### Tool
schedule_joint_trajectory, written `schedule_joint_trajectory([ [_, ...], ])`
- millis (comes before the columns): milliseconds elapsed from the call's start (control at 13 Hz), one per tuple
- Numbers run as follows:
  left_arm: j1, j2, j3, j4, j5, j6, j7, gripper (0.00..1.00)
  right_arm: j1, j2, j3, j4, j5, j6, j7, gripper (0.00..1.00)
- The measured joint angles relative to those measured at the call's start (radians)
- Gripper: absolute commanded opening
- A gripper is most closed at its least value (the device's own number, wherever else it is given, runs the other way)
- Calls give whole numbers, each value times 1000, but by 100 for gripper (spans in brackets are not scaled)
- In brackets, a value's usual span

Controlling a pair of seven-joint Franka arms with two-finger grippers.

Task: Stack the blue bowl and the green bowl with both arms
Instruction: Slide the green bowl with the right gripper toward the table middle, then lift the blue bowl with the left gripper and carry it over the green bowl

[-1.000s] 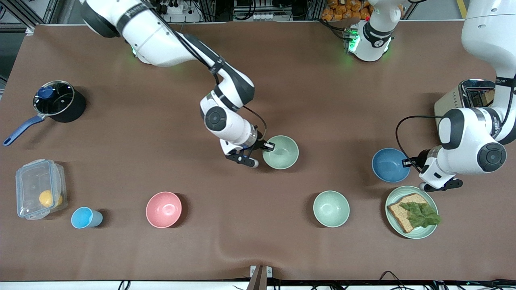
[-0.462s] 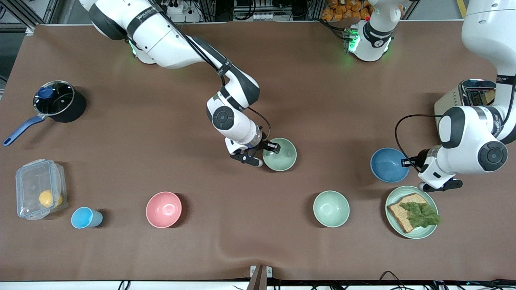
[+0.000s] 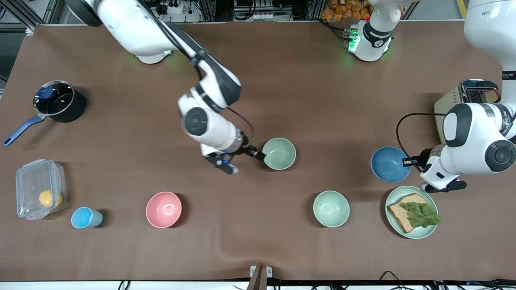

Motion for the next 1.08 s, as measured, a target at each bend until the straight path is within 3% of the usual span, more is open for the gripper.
schedule_joint_trajectory([
  [462,-5,-9,-157,38,-34,-62,-254,0,-28,-7,-27,-45,-23,-39,374,100],
  [769,-29,-8,-177,37,-155,-62,-314,0,-37,20,-32,-46,-23,-31,455,100],
  [1077,-110,5,-182,34,-184,-3,-430,0,-17,56,-27,-56,-23,57,468,100],
])
